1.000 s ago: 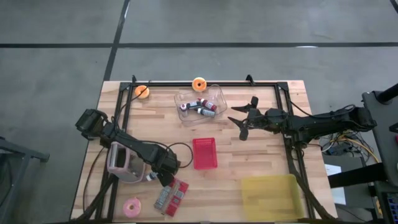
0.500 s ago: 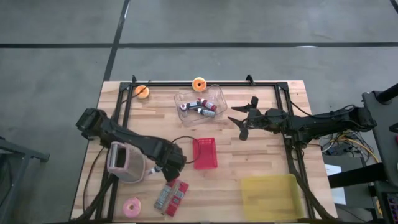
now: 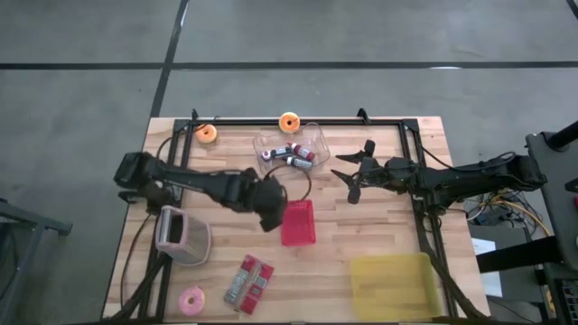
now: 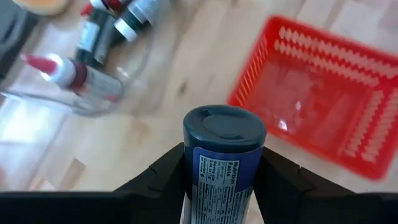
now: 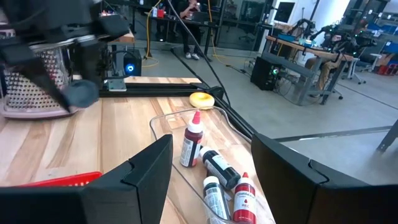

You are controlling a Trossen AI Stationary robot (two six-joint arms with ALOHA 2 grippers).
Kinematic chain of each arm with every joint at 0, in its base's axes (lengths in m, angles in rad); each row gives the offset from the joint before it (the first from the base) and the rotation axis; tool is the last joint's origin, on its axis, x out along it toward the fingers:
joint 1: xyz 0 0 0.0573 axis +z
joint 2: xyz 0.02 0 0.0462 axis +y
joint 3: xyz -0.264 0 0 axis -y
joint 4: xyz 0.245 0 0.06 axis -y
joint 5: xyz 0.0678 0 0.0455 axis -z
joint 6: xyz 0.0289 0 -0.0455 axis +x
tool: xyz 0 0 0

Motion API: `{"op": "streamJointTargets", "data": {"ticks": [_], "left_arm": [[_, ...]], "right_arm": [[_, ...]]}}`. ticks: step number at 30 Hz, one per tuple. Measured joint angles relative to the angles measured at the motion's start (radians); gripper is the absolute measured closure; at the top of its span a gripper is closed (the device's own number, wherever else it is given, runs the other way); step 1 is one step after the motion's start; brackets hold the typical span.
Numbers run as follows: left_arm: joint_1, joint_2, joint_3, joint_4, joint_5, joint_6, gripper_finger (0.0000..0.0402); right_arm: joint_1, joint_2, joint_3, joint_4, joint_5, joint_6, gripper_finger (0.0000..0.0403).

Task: Pick & Place Food Item
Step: Put the violet food coloring bottle into the transparent bin

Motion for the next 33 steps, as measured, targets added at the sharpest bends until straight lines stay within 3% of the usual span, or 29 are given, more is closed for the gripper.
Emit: {"op": "streamJointTargets", "data": {"ticks": [17,33], "left_arm": [[0.209,0.0,0.073,0.138,0.038,0.316,0.0243],[0.23,0.0,0.07,0.209,0.061,0.362,0.0243]], "right_arm": [[0.0,0.0,0.0,0.0,0.0,-0.001,0.0188],[0.0,-0.001,0.0,0.0,0.0,-0.001,0.0188]]}}
